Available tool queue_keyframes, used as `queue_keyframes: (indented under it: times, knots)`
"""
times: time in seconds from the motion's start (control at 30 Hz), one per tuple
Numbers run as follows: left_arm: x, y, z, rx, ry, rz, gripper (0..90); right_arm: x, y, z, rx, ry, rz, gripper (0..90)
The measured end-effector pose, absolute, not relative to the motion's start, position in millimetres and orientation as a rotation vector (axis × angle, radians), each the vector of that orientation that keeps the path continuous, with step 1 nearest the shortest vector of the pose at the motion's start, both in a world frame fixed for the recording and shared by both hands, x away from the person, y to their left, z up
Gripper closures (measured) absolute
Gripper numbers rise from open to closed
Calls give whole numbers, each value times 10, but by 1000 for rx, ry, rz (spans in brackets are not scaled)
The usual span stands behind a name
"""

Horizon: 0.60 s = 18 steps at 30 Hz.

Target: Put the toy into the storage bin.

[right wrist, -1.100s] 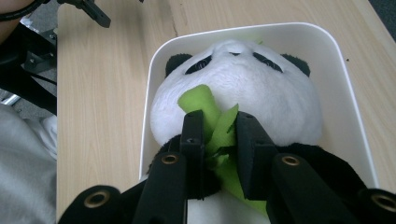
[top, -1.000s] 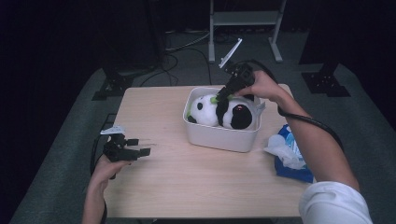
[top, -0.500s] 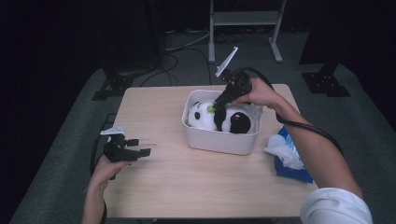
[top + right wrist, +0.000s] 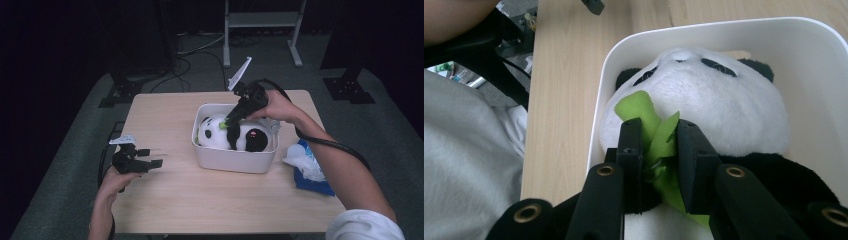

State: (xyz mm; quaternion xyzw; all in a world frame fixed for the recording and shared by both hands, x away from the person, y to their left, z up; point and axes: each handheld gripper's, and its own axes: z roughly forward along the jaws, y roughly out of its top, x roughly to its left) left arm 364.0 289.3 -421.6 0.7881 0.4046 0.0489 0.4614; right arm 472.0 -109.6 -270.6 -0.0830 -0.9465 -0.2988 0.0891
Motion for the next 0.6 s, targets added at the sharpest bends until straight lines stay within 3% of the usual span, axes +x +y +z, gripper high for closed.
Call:
queue_keyframes:
  times: [0.6]
  knots:
    - [3644, 2902, -4243, 1940, 1002, 116, 96, 4719, -1067, -2951, -251, -2794, -874, 734]
